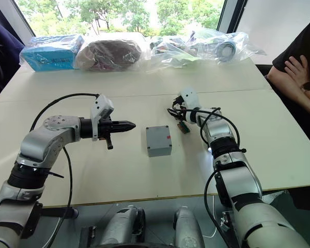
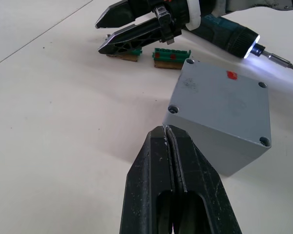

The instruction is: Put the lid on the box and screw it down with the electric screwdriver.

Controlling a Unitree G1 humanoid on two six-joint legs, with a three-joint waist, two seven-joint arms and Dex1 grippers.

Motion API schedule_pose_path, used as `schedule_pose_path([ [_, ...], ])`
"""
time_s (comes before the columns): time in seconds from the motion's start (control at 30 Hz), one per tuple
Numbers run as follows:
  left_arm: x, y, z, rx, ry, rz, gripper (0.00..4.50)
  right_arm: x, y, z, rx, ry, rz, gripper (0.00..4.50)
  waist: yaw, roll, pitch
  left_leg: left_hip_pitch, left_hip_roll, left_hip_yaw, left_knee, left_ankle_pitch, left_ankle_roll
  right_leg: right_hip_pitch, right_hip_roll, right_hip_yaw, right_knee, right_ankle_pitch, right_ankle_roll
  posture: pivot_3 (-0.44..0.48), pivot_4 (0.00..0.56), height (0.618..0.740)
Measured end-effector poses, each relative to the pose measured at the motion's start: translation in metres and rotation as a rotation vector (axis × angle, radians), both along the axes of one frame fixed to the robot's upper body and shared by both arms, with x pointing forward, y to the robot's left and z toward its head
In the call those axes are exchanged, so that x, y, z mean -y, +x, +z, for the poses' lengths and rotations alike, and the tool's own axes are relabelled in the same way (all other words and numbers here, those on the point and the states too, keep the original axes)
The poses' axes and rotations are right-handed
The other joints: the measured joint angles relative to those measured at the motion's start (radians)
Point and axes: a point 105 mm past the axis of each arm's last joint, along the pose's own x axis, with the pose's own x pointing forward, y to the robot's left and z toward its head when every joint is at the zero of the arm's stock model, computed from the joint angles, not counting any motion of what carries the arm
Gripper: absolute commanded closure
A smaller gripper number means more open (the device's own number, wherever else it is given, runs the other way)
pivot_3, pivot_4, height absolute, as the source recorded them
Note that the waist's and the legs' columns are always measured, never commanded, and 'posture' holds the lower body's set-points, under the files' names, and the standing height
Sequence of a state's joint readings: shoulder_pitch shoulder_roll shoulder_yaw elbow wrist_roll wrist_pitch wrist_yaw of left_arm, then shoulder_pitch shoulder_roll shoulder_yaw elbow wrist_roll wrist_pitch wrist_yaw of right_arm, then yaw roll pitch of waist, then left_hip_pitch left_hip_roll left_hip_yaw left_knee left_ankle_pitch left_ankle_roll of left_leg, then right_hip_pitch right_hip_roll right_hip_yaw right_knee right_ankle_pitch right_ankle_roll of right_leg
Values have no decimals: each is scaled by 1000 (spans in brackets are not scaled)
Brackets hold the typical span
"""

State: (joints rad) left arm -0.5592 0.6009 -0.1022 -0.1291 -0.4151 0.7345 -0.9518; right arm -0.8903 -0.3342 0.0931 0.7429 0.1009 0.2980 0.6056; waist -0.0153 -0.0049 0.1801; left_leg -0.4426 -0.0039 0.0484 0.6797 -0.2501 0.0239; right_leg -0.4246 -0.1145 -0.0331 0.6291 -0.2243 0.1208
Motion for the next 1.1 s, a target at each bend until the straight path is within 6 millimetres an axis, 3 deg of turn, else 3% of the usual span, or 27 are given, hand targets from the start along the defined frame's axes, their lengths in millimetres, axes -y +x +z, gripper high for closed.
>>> schedule_pose_path([
  [0.17, 1, 0, 0, 0, -7, -5, 4500, 1, -4, -5, -24, 8, -5, 1558, 0, 0, 0, 0, 0, 0, 0, 0, 0, 0, 0, 0, 0, 0, 0, 0, 150, 740],
  [0.33, 4, -1, 0, 0, -15, -11, 4500, 4, -4, -5, -34, 21, -26, 2910, 0, 0, 0, 0, 0, 0, 0, 0, 0, 0, 0, 0, 0, 0, 0, 0, 150, 740],
  [0.97, 6, -1, -2, 7, -12, -21, 4500, 2, -9, 0, -21, 40, -25, 2910, 1, 0, 0, 0, 0, 0, 0, 0, 0, 0, 0, 0, 0, 0, 0, 0, 150, 740],
  [1.07, 8, -1, -4, 3, -5, -27, 4500, 2, -9, 0, -21, 43, -28, 3637, 1, 0, 0, 0, 0, 0, 0, 0, 0, 0, 0, 0, 0, 0, 0, 0, 150, 740],
  [1.1, 8, -1, -4, 3, -4, -28, 4500, 2, -9, 0, -21, 43, -30, 4094, 0, 0, 0, 0, 0, 0, 0, 0, 0, 0, 0, 0, 0, 0, 0, 0, 150, 740],
])
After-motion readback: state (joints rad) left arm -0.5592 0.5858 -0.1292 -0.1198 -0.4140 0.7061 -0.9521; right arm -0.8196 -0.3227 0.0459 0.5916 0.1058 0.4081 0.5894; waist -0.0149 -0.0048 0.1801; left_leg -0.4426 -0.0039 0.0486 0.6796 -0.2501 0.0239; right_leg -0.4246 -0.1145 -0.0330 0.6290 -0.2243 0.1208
